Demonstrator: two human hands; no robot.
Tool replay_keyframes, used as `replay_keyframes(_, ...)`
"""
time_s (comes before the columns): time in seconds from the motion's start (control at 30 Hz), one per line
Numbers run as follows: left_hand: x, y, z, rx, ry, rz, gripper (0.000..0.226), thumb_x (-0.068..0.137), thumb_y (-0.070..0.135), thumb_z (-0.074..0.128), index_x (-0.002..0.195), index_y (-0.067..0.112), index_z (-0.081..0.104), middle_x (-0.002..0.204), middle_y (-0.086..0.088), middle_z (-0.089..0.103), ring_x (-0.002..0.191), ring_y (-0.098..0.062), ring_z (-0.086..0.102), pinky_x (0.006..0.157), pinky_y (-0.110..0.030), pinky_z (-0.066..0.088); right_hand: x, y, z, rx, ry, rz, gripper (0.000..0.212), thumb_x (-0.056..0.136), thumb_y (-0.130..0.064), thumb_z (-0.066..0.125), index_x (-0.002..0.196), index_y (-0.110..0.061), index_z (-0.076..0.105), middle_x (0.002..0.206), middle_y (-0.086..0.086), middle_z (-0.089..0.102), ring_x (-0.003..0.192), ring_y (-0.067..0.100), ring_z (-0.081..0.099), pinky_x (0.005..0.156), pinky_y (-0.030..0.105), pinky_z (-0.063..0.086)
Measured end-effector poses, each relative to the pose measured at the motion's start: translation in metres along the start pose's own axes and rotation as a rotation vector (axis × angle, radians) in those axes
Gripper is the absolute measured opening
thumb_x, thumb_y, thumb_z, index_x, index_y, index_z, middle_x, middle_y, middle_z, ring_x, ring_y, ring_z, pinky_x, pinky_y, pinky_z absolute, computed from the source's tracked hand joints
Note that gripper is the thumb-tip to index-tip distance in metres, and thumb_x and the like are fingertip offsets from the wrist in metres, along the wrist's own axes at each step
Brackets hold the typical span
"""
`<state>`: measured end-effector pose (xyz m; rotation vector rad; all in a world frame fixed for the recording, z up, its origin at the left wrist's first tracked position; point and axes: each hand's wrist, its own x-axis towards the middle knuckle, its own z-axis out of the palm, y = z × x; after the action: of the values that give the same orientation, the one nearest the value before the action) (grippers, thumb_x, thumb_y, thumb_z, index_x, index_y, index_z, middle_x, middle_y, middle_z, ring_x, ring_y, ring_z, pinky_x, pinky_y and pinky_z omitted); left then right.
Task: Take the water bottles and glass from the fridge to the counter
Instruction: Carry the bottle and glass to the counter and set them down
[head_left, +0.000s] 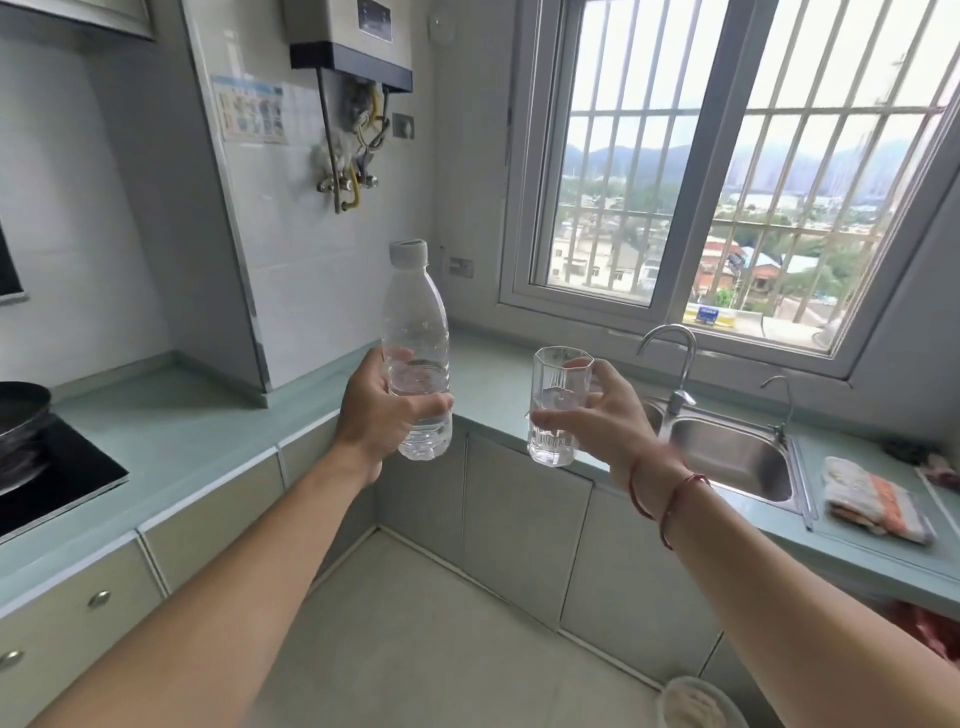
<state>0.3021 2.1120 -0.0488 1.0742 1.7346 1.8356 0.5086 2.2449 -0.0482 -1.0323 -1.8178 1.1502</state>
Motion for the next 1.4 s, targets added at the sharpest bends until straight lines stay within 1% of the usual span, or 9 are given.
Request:
replay_keyframes(0.1, 0.012, -0.011, -0.016, 0.005, 0.002, 0.000, 0.059, 0.067, 0.004, 0.087, 0.114, 0.023, 0.057, 0.099, -0.001, 0.073, 0.082, -0.008, 0.070, 0.059, -0.011, 0.050, 0.005, -0.001, 0.016, 0.014, -0.013, 0.008, 0.068, 0.060, -0.016, 0.092, 0.114, -0.032, 0.055, 0.111, 0.014, 0.069, 0.100, 0.032, 0.069, 0.088, 0.051, 0.057)
replay_keyframes(0.23, 0.022, -0.023, -0.029, -0.001, 0.006, 0.002, 0.064, 0.058, 0.011, 0.088, 0.112, 0.025, 0.057, 0.103, -0.004, 0.072, 0.089, -0.018, 0.070, 0.072, -0.025, 0.051, 0.012, 0.002, 0.035, 0.024, -0.012, 0.023, 0.068, 0.059, -0.016, 0.091, 0.115, -0.031, 0.054, 0.115, 0.015, 0.067, 0.103, 0.035, 0.067, 0.088, 0.052, 0.058)
replay_keyframes(0.43, 0.046, -0.048, -0.035, 0.035, 0.000, -0.012, 0.059, 0.067, 0.002, 0.087, 0.114, 0.022, 0.057, 0.098, 0.000, 0.072, 0.070, 0.003, 0.069, 0.056, -0.009, 0.050, 0.036, 0.014, 0.056, 0.005, -0.010, 0.034, 0.069, 0.060, -0.019, 0.091, 0.116, -0.033, 0.054, 0.116, 0.011, 0.066, 0.104, 0.030, 0.066, 0.089, 0.049, 0.057)
replay_keyframes(0.57, 0.071, -0.064, -0.031, 0.046, 0.001, -0.024, 0.059, 0.067, 0.005, 0.088, 0.113, 0.027, 0.058, 0.097, 0.002, 0.071, 0.079, -0.005, 0.071, 0.056, -0.008, 0.049, 0.064, 0.027, 0.067, 0.008, -0.016, 0.056, 0.069, 0.058, -0.017, 0.091, 0.115, -0.032, 0.053, 0.114, 0.014, 0.067, 0.102, 0.033, 0.067, 0.088, 0.049, 0.057)
replay_keyframes(0.7, 0.106, -0.081, -0.020, 0.070, 0.004, -0.024, 0.058, 0.066, 0.006, 0.088, 0.110, 0.028, 0.057, 0.096, 0.006, 0.071, 0.075, 0.000, 0.070, 0.057, -0.009, 0.050, 0.106, 0.043, 0.076, 0.007, -0.036, 0.064, 0.072, 0.057, -0.018, 0.092, 0.117, -0.031, 0.053, 0.114, 0.013, 0.067, 0.104, 0.032, 0.066, 0.090, 0.049, 0.057)
replay_keyframes(0.83, 0.150, -0.095, -0.005, 0.091, 0.029, -0.042, 0.061, 0.061, 0.016, 0.091, 0.110, 0.031, 0.058, 0.098, 0.006, 0.071, 0.079, -0.001, 0.069, 0.067, -0.019, 0.048, 0.161, 0.059, 0.080, 0.025, -0.057, 0.072, 0.073, 0.055, -0.019, 0.091, 0.116, -0.032, 0.053, 0.115, 0.013, 0.068, 0.104, 0.033, 0.067, 0.092, 0.049, 0.056)
replay_keyframes(1.07, 0.230, -0.111, 0.024, 0.114, 0.064, -0.061, 0.058, 0.050, 0.027, 0.087, 0.098, 0.043, 0.058, 0.093, 0.011, 0.071, 0.075, 0.001, 0.069, 0.068, -0.021, 0.049, 0.250, 0.079, 0.084, 0.038, -0.088, 0.097, 0.074, 0.050, -0.020, 0.090, 0.112, -0.034, 0.053, 0.103, 0.010, 0.072, 0.095, 0.031, 0.070, 0.089, 0.050, 0.057)
replay_keyframes(1.27, 0.287, -0.136, 0.038, 0.118, 0.065, -0.086, 0.062, 0.050, 0.028, 0.087, 0.104, 0.039, 0.058, 0.097, 0.009, 0.072, 0.086, -0.007, 0.070, 0.072, -0.023, 0.050, 0.312, 0.097, 0.099, 0.023, -0.104, 0.103, 0.073, 0.054, -0.018, 0.090, 0.115, -0.033, 0.054, 0.100, 0.008, 0.073, 0.094, 0.028, 0.071, 0.088, 0.049, 0.057)
replay_keyframes(1.4, 0.329, -0.158, 0.038, 0.121, 0.063, -0.102, 0.066, 0.050, 0.028, 0.087, 0.110, 0.034, 0.060, 0.100, 0.007, 0.072, 0.088, -0.009, 0.070, 0.070, -0.021, 0.049, 0.353, 0.108, 0.117, 0.016, -0.106, 0.113, 0.071, 0.057, -0.016, 0.092, 0.114, -0.033, 0.054, 0.100, 0.004, 0.072, 0.092, 0.023, 0.071, 0.079, 0.038, 0.058)
